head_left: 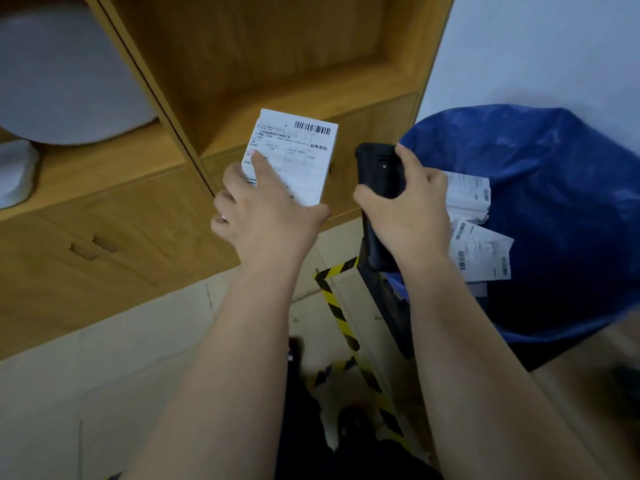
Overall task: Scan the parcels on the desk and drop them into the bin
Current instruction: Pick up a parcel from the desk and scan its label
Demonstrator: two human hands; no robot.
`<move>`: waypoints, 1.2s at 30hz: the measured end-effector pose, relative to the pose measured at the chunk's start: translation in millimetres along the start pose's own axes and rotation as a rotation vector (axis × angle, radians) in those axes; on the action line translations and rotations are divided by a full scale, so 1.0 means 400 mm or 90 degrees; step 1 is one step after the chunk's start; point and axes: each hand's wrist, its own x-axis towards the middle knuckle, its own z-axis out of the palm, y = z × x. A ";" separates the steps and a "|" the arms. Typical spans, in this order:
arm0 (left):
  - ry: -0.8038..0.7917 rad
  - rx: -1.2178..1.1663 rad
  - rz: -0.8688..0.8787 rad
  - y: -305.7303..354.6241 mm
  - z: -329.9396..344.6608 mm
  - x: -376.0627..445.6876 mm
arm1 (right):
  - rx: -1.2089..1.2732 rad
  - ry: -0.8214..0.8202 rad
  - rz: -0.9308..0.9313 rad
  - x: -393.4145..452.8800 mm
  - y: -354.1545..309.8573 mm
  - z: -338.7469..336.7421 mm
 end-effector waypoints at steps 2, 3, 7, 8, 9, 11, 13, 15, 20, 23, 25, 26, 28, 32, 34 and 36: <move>-0.023 -0.004 0.035 0.039 0.026 0.083 | 0.002 0.032 0.019 0.070 -0.008 0.017; -0.036 -0.003 0.060 0.061 0.038 0.121 | 0.002 0.052 0.034 0.104 -0.011 0.022; -0.076 0.006 0.180 0.162 0.078 0.270 | 0.020 0.157 0.111 0.222 -0.023 0.022; -0.091 0.006 0.204 0.188 0.086 0.301 | 0.034 0.181 0.135 0.242 -0.022 0.019; -0.108 0.007 0.227 0.213 0.096 0.327 | 0.050 0.207 0.159 0.256 -0.017 0.016; -0.148 0.010 0.276 0.269 0.125 0.357 | 0.073 0.265 0.213 0.269 0.005 0.001; -0.189 0.010 0.324 0.322 0.159 0.359 | 0.079 0.314 0.272 0.263 0.040 -0.022; -0.233 0.014 0.379 0.370 0.198 0.337 | 0.070 0.365 0.335 0.248 0.082 -0.052; -0.330 0.044 0.505 0.462 0.328 0.256 | 0.076 0.458 0.462 0.215 0.206 -0.127; -0.364 0.068 0.536 0.516 0.411 0.204 | 0.097 0.485 0.514 0.210 0.285 -0.160; -0.388 0.105 0.561 0.553 0.469 0.174 | 0.109 0.496 0.547 0.213 0.342 -0.180; -0.402 0.124 0.576 0.571 0.498 0.161 | 0.117 0.500 0.564 0.215 0.371 -0.187; -0.425 0.150 0.595 0.608 0.555 0.144 | 0.130 0.507 0.587 0.227 0.429 -0.198; -0.437 0.167 0.616 0.671 0.659 0.132 | 0.149 0.515 0.631 0.283 0.520 -0.201; -0.443 0.177 0.629 0.683 0.707 0.141 | 0.152 0.507 0.648 0.315 0.551 -0.183; -0.450 0.189 0.640 0.691 0.766 0.157 | 0.157 0.502 0.666 0.348 0.583 -0.157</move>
